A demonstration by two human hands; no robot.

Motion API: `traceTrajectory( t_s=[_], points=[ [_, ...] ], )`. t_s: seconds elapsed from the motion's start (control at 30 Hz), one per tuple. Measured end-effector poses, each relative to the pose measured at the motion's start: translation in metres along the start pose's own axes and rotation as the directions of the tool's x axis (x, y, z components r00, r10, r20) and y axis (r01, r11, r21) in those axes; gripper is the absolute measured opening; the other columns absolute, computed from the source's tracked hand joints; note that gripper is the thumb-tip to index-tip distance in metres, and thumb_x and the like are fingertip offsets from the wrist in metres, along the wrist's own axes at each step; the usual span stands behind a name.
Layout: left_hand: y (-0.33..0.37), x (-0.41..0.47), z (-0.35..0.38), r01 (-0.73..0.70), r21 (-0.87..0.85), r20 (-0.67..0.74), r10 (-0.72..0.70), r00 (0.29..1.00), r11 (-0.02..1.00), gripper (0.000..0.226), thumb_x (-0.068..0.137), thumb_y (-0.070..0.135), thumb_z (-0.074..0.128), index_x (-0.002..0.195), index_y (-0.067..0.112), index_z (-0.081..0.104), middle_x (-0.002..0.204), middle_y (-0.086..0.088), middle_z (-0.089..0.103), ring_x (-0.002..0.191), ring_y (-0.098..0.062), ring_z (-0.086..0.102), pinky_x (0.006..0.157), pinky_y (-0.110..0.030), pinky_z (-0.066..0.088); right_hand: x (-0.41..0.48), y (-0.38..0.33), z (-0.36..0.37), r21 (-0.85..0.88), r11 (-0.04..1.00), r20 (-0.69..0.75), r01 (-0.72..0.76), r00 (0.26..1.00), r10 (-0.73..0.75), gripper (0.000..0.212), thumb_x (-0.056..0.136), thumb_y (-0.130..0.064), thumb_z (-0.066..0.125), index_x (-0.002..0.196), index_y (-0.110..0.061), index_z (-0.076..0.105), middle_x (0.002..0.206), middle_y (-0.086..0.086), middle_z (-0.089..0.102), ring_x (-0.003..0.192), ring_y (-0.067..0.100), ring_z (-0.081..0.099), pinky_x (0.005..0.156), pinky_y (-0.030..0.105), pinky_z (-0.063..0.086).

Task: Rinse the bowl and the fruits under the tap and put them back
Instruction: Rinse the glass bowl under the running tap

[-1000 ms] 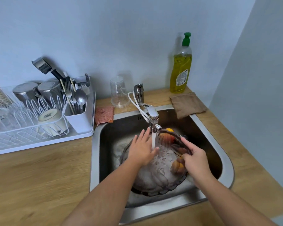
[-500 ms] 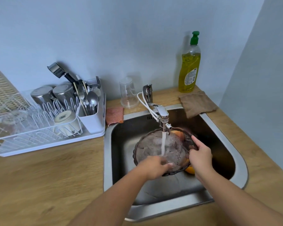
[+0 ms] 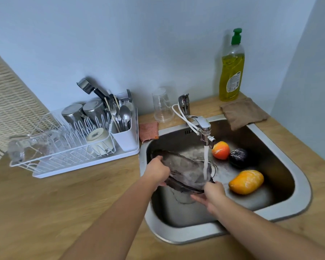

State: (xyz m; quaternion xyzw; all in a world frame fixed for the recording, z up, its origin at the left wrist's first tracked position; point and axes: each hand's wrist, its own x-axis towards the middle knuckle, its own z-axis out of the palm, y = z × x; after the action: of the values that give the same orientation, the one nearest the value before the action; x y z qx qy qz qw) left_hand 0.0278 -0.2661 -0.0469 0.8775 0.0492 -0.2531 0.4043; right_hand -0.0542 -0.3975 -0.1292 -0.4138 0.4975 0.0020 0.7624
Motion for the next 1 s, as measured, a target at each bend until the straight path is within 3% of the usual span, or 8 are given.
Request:
traceTrajectory(
  t_s=[0.1,0.2,0.3,0.4,0.5,0.57,0.83,1.0],
  points=[
    [0.010,-0.003,-0.016,-0.046,0.129,-0.030,0.050,0.998,0.991,0.072,0.089,0.001,0.049,0.152,0.026,0.022,0.143,-0.007,0.042,0.109,-0.033,0.059,0.070,-0.037,0.061,-0.009,0.003,0.007,-0.087,0.993,0.128,-0.075,0.988,0.085,0.022,0.091,0.009,0.036,0.107,-0.002,0.046,0.089,0.018,0.057,0.067,0.027,0.058,0.054,0.042,0.058],
    [0.016,-0.006,-0.034,-0.111,0.237,-0.035,0.123,0.992,0.965,0.081,0.083,0.000,0.055,0.151,0.032,0.023,0.130,-0.009,0.053,0.091,-0.031,0.064,0.061,-0.037,0.061,-0.013,0.008,0.015,-0.157,0.983,0.236,-0.098,0.963,0.134,0.017,0.089,0.009,0.045,0.103,0.000,0.047,0.085,0.018,0.055,0.063,0.023,0.054,0.050,0.035,0.057],
    [0.024,-0.014,-0.051,-0.194,0.331,-0.033,0.217,0.976,0.924,0.081,0.083,-0.002,0.051,0.151,0.031,0.022,0.120,-0.012,0.058,0.084,-0.028,0.061,0.061,-0.033,0.056,-0.013,0.009,0.021,-0.188,0.981,0.318,-0.043,0.943,0.102,0.033,0.086,0.009,0.052,0.118,0.001,0.048,0.089,0.016,0.061,0.068,0.024,0.059,0.051,0.031,0.053],
    [0.037,-0.021,-0.066,-0.243,0.419,-0.012,0.272,0.962,0.875,0.084,0.083,-0.007,0.045,0.152,0.032,0.018,0.117,-0.011,0.059,0.077,-0.028,0.060,0.059,-0.031,0.051,-0.013,0.007,0.022,-0.187,0.982,0.356,0.005,0.932,0.063,0.064,0.085,0.009,0.057,0.138,-0.015,0.032,0.108,0.015,0.062,0.076,0.025,0.062,0.055,0.032,0.051],
    [0.048,-0.027,-0.076,-0.279,0.498,0.040,0.300,0.953,0.821,0.085,0.083,-0.008,0.045,0.152,0.034,0.017,0.080,-0.002,0.055,0.061,-0.020,0.053,0.057,-0.031,0.051,-0.016,0.007,0.024,-0.202,0.979,0.402,0.021,0.913,0.064,0.081,0.083,0.009,0.060,0.145,-0.026,0.022,0.107,0.016,0.064,0.075,0.025,0.062,0.051,0.030,0.051],
    [0.055,-0.031,-0.082,-0.317,0.548,0.075,0.332,0.940,0.774,0.085,0.084,-0.006,0.049,0.152,0.035,0.017,0.072,-0.002,0.052,0.056,-0.016,0.048,0.055,-0.030,0.049,-0.022,0.008,0.027,-0.214,0.976,0.441,0.049,0.896,0.052,0.077,0.083,0.012,0.060,0.142,-0.024,0.025,0.105,0.019,0.064,0.073,0.025,0.061,0.051,0.030,0.051],
    [0.075,-0.046,-0.097,-0.380,0.684,0.180,0.360,0.915,0.623,0.097,0.081,-0.005,0.060,0.152,0.040,0.010,0.130,-0.012,0.053,0.087,-0.028,0.065,0.078,-0.041,0.057,-0.036,0.013,0.037,-0.224,0.971,0.466,0.086,0.884,0.029,0.081,0.080,0.016,0.059,0.141,-0.024,0.023,0.109,0.027,0.062,0.071,0.027,0.061,0.053,0.031,0.052],
    [0.078,-0.050,-0.098,-0.388,0.721,0.206,0.357,0.911,0.574,0.107,0.079,0.005,0.073,0.153,0.035,0.002,0.141,-0.013,0.050,0.119,-0.030,0.055,0.096,-0.037,0.045,-0.043,0.018,0.037,-0.269,0.956,0.481,0.115,0.876,0.030,0.082,0.080,0.016,0.059,0.139,-0.028,0.022,0.107,0.027,0.061,0.069,0.026,0.060,0.055,0.032,0.052]
  ],
)
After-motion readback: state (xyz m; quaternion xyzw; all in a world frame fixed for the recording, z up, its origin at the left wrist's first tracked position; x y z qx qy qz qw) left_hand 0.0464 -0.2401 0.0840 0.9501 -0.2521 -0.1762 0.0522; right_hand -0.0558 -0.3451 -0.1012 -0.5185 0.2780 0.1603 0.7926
